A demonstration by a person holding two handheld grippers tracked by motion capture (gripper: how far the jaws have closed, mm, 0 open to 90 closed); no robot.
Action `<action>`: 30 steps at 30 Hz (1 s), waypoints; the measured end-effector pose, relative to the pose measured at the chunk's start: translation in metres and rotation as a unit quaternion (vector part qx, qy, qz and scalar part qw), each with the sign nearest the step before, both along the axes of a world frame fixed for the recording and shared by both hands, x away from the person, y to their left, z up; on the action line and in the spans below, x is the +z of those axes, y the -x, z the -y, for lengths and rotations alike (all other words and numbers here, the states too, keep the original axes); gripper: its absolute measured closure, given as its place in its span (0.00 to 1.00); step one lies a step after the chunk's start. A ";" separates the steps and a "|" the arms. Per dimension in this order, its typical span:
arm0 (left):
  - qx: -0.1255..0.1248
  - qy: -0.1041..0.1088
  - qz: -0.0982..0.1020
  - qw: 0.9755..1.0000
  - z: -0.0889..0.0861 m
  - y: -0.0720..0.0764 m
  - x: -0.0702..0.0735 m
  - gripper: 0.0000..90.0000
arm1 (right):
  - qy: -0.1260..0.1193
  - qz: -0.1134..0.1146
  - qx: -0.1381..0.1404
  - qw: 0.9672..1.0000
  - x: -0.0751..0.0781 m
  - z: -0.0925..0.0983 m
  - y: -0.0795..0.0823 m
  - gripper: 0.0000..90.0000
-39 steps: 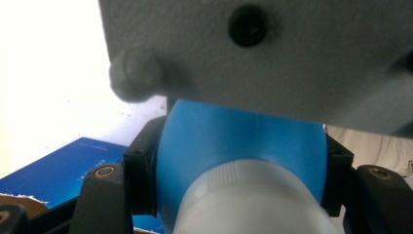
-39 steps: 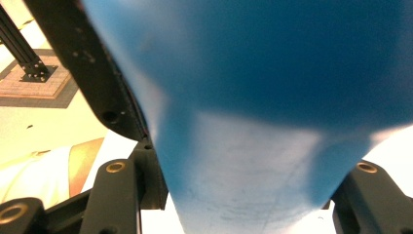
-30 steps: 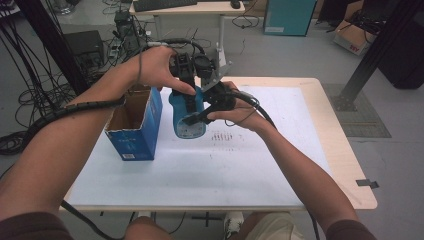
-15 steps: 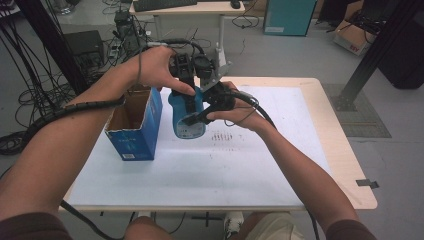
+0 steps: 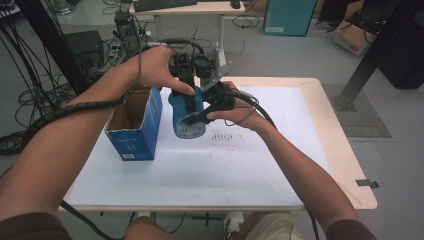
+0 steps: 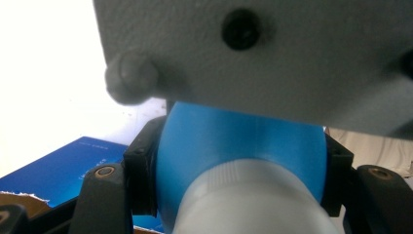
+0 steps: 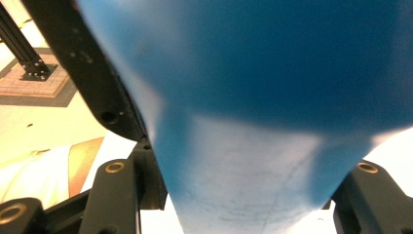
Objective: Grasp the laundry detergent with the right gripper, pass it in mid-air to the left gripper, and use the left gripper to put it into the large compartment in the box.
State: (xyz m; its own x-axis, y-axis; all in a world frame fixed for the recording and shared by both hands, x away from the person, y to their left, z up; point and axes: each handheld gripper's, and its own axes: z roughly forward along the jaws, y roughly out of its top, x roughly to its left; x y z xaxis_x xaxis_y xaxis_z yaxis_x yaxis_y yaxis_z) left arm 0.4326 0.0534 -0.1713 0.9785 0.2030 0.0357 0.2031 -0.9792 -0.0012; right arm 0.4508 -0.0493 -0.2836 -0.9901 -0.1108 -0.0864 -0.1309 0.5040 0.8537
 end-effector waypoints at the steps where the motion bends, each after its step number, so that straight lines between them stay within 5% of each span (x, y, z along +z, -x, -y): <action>1: 0.000 0.000 0.000 1.000 0.000 0.000 0.000 0.41 | 0.000 0.000 0.000 1.000 0.000 0.000 0.000 0.47; 30: 0.000 -0.002 0.000 1.000 0.000 -0.001 -0.001 0.41 | 0.001 -0.001 0.001 1.000 -0.001 0.000 -0.001 0.46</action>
State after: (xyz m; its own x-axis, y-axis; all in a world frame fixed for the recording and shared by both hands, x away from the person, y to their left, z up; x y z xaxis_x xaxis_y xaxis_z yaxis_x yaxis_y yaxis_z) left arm 0.4333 0.0533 -0.1720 0.9785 0.2031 0.0360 0.2034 -0.9791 -0.0042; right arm 0.4516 -0.0492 -0.2843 -0.9901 -0.1126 -0.0833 -0.1293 0.5059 0.8529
